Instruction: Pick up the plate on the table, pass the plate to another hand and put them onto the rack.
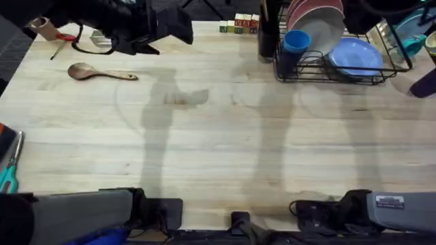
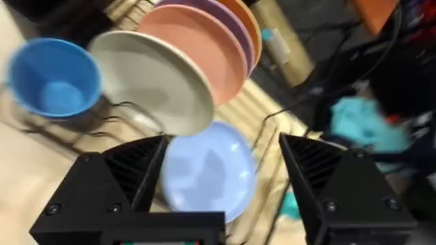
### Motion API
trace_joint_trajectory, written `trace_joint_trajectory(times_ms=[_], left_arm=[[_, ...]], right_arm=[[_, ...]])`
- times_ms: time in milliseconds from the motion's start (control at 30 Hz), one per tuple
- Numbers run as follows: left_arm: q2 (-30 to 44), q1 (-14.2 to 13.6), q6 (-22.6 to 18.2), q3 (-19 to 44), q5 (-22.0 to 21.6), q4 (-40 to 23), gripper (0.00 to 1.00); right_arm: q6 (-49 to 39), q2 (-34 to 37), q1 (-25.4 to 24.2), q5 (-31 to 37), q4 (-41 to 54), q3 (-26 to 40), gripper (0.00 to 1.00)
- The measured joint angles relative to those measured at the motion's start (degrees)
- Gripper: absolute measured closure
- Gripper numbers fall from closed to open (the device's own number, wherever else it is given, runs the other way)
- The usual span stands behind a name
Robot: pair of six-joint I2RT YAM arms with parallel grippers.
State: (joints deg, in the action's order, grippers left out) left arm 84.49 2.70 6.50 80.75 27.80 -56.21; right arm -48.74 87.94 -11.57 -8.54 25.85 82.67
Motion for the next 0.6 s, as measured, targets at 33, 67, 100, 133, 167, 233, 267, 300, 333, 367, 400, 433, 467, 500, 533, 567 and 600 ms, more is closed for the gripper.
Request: trace_joint_trajectory(times_ms=[33,67,100,133,167,233,267,300,333,367,400,433,467,500,533,567,600], left_arm=[[0.00,0.00,0.00,0.00,-0.63,0.02,0.006],[0.00,0.00,0.02,0.00,-1.18,0.02,0.006],[-0.01,0.00,0.01,0.00,-1.76,0.00,0.006],[0.00,0.00,0.00,0.00,-2.36,0.02,0.006],[0.00,0.00,0.02,0.00,-2.89,0.02,0.006],[0.00,0.00,0.00,0.00,-3.66,0.00,0.006],[0.00,0.00,0.00,0.00,-3.85,0.04,0.006],[0.00,0.00,0.00,0.00,-4.02,0.04,0.006],[0.00,0.00,0.00,0.00,-4.14,0.05,0.006],[0.00,0.00,0.00,0.00,-4.33,0.12,0.006],[0.00,0.00,0.00,0.00,-4.63,0.24,0.007],[0.00,0.00,0.00,0.00,-4.93,0.33,0.007],[0.00,0.00,0.00,0.00,-5.14,0.37,0.006],[0.00,0.00,0.00,0.00,-5.21,0.53,0.006],[0.00,0.00,0.00,0.00,-5.33,0.69,0.006],[0.00,0.00,0.00,0.00,-5.44,0.78,0.006],[0.00,0.00,0.00,0.00,-5.63,0.90,0.006]], right_arm=[[2.23,-1.07,0.04,0.00,1.73,0.00,0.006],[4.68,-2.22,0.04,0.00,3.76,0.00,0.006],[6.66,-3.13,0.04,0.00,5.29,0.00,0.006],[8.90,-4.19,0.04,0.00,7.04,0.00,0.007],[11.30,-5.46,0.04,0.00,9.08,0.00,0.008],[15.48,-7.82,0.04,-0.01,12.65,0.00,0.007],[17.45,-8.95,0.04,-0.02,14.38,0.00,0.006],[19.82,-10.25,0.04,-0.02,16.34,0.00,0.007],[22.20,-11.46,0.04,-0.04,18.07,0.00,0.007],[24.51,-12.56,0.04,-0.04,19.69,0.00,0.006],[26.58,-13.51,0.04,-0.04,21.26,0.00,0.007],[28.98,-14.60,0.04,-0.04,23.19,0.00,0.006],[30.98,-15.43,0.04,-0.04,24.76,0.00,0.006],[33.14,-16.20,0.04,-0.04,26.28,0.00,0.006],[34.99,-16.76,0.04,-0.07,27.52,0.00,0.006],[36.90,-17.30,0.04,-0.05,28.70,0.00,0.006],[38.78,-17.77,0.04,-0.07,29.70,0.00,0.006]])
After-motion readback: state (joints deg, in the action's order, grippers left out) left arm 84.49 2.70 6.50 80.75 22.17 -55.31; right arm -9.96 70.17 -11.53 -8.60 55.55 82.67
